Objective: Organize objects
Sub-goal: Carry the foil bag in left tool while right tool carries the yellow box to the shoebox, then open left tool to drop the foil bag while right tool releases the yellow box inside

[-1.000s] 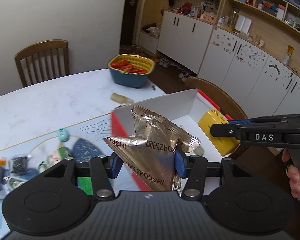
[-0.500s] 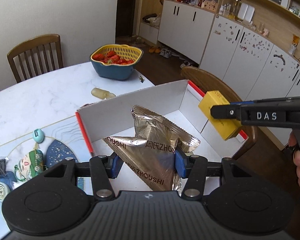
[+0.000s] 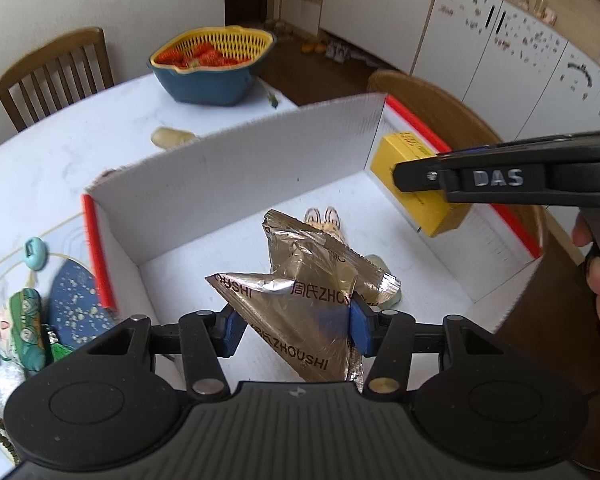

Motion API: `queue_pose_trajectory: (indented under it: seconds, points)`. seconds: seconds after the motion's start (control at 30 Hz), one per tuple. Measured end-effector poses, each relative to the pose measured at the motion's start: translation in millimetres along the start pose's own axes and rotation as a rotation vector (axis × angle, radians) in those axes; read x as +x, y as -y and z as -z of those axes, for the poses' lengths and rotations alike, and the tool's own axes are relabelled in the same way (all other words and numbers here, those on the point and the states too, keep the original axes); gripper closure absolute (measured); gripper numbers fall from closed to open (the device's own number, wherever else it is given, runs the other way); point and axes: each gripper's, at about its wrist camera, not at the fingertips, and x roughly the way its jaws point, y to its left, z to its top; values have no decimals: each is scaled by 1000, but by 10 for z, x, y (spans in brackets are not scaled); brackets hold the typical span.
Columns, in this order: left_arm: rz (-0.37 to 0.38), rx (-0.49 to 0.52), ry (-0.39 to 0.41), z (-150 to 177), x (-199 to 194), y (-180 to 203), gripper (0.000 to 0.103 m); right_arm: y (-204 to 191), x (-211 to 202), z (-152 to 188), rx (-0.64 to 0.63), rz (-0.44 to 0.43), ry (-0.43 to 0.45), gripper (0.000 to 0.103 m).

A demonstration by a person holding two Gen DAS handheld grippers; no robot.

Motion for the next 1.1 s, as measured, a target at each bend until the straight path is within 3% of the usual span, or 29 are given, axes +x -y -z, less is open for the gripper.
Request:
queue_pose_trajectory:
  seconds: [0.47, 1.1]
  points:
    - [-27, 22, -138, -86, 497, 79, 51, -37, 634, 11, -77, 38, -175, 74]
    - [7, 7, -232, -157, 658, 18, 47, -25, 831, 44, -90, 35, -294, 73]
